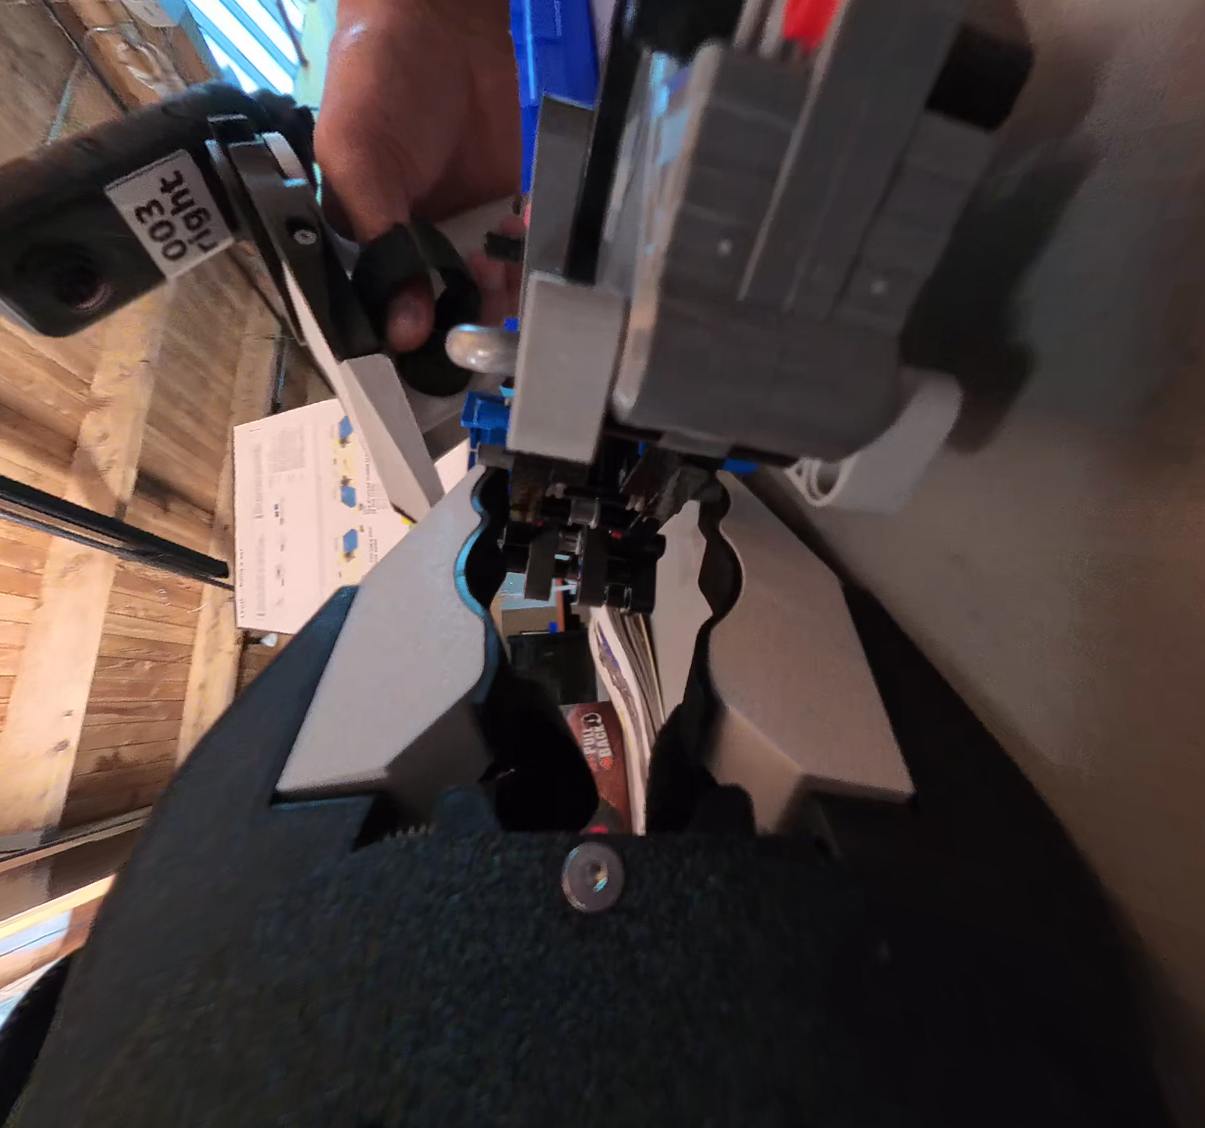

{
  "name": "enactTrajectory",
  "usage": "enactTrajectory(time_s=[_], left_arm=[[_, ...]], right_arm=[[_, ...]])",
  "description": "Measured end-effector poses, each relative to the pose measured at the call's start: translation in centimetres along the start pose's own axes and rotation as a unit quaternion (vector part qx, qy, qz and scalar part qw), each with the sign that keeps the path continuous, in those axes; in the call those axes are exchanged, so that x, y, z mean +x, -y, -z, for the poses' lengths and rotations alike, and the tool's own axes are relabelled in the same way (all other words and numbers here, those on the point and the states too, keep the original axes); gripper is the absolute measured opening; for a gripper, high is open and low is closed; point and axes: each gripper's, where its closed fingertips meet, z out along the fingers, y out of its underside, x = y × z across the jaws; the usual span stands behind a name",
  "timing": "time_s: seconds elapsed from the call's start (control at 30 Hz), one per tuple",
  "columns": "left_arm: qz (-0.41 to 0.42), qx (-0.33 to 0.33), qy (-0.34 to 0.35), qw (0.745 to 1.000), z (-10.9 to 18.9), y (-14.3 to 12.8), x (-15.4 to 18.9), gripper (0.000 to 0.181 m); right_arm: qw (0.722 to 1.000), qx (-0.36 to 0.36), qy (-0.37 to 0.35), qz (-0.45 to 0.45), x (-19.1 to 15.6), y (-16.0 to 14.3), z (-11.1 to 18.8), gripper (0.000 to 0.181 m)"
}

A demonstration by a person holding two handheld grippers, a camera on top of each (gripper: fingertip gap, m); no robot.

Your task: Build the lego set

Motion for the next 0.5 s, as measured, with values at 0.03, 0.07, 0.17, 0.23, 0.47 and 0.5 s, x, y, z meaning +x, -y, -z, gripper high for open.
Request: enactTrajectory(time_s=[0.03, 0.07, 0.17, 0.23, 0.47, 0.5], left_arm=[[0.002, 0.002, 0.012, 1.0, 0.0, 0.0, -0.3, 0.057], [0.006, 0.004, 0.022, 1.0, -0.1, -0.1, -0.5, 0.057], [0.009, -0.01, 0.032, 0.999, -0.4, -0.4, -0.7, 0.057], [0.005, -0.01, 0.034, 0.999, -0.5, -0.5, -0.7, 0.057], [-0.003, -0.017, 0.038, 0.999, -0.6, -1.1, -0.8, 0.057], [-0.002, -0.017, 0.037, 0.999, -0.6, -1.1, -0.8, 0.057]], right_arm=[[1.0, -0.003, -0.007, 0.017, -0.1, 0.3, -0.1, 0.006], [0.999, -0.006, -0.013, 0.033, -0.3, 0.5, -0.2, 0.006], [0.995, -0.033, -0.043, 0.085, 0.0, 0.5, -0.6, 0.006], [0.992, -0.054, -0.047, 0.102, 0.1, 0.6, -0.6, 0.006], [0.988, -0.099, -0.045, 0.106, 2.1, 1.3, -0.4, 0.007], [0.988, -0.106, -0.038, 0.104, 2.1, 1.3, -0.5, 0.007]])
